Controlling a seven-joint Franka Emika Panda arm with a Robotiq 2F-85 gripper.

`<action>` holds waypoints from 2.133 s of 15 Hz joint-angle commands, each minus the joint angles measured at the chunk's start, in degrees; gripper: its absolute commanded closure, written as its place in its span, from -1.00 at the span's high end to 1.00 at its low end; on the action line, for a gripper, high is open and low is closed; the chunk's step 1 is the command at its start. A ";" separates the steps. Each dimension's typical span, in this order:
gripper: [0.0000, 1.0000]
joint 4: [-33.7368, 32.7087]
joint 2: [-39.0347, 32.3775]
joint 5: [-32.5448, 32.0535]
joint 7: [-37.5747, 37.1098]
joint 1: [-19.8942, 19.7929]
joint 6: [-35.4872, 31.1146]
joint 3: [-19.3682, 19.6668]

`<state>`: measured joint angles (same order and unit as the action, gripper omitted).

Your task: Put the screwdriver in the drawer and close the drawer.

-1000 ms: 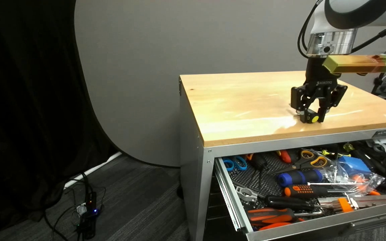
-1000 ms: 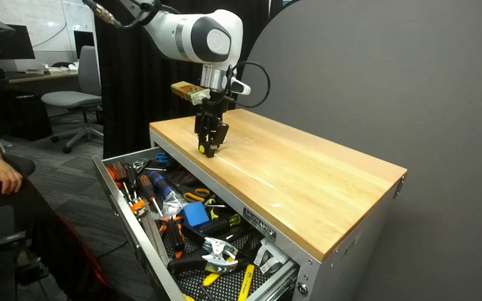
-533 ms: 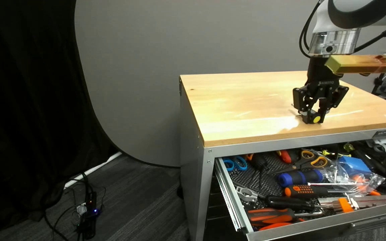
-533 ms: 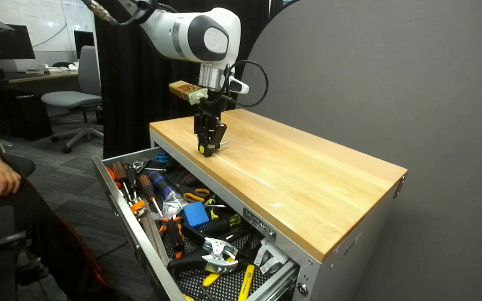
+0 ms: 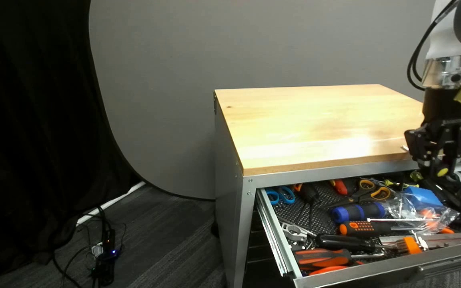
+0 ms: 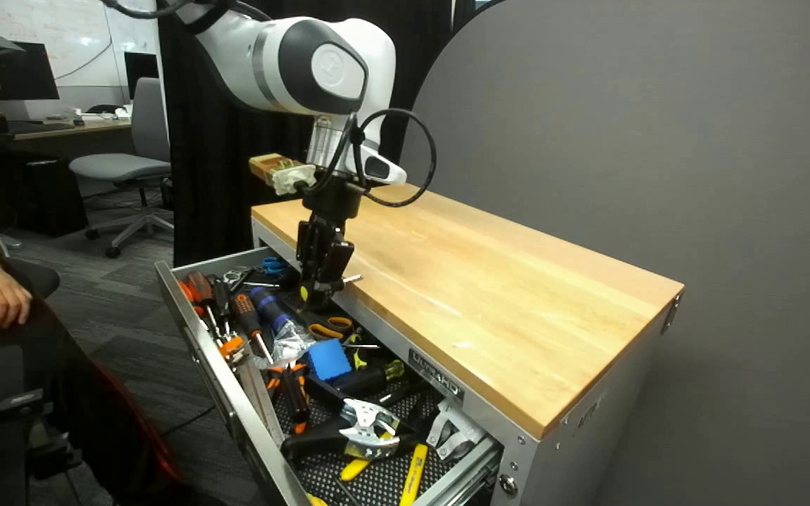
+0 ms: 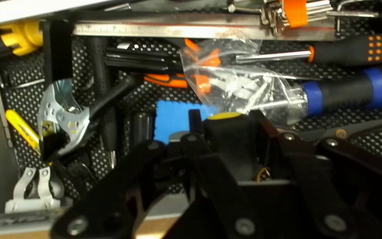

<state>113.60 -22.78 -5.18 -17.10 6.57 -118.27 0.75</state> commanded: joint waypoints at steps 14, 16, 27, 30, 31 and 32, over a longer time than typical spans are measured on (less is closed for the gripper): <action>1.00 17.49 9.28 0.38 6.47 -2.05 -2.12 -0.55; 1.00 19.79 11.15 0.49 8.59 -3.80 -0.27 0.21; -0.33 26.88 8.85 4.04 4.87 -6.67 -11.75 1.13; -0.78 29.39 9.89 5.08 -0.95 -5.82 -20.58 1.52; -0.95 30.49 10.62 5.50 -2.52 -5.55 -22.37 1.55; -0.95 31.42 11.20 5.75 -4.12 -5.23 -24.51 1.58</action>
<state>141.27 -14.61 -0.91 -16.52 0.09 -135.47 1.90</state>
